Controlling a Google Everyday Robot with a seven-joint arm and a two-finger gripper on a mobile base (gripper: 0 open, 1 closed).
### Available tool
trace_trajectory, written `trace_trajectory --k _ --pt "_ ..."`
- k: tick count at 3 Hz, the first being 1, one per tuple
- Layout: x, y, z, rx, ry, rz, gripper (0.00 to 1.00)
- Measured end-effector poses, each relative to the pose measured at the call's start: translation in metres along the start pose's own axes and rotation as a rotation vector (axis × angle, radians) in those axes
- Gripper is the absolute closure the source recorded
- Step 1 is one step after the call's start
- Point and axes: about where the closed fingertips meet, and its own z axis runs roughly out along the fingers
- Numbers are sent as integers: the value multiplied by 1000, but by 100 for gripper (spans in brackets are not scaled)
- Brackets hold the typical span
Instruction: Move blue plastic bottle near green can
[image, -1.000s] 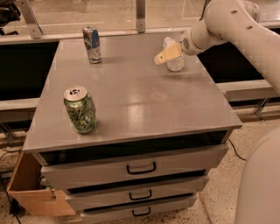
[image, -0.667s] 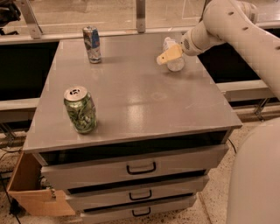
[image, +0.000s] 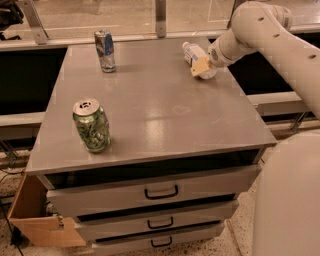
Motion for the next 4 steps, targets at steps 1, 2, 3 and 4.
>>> trace_trajectory --k 1,2,3,4 --pt "-2 2 -6 -35 -4 -38 71" --pt "-6 15 -21 -109 -19 -99 93" --pt "-9 50 -45 -234 -29 -207 100" --pt "4 93 -68 -381 -28 -330 100"
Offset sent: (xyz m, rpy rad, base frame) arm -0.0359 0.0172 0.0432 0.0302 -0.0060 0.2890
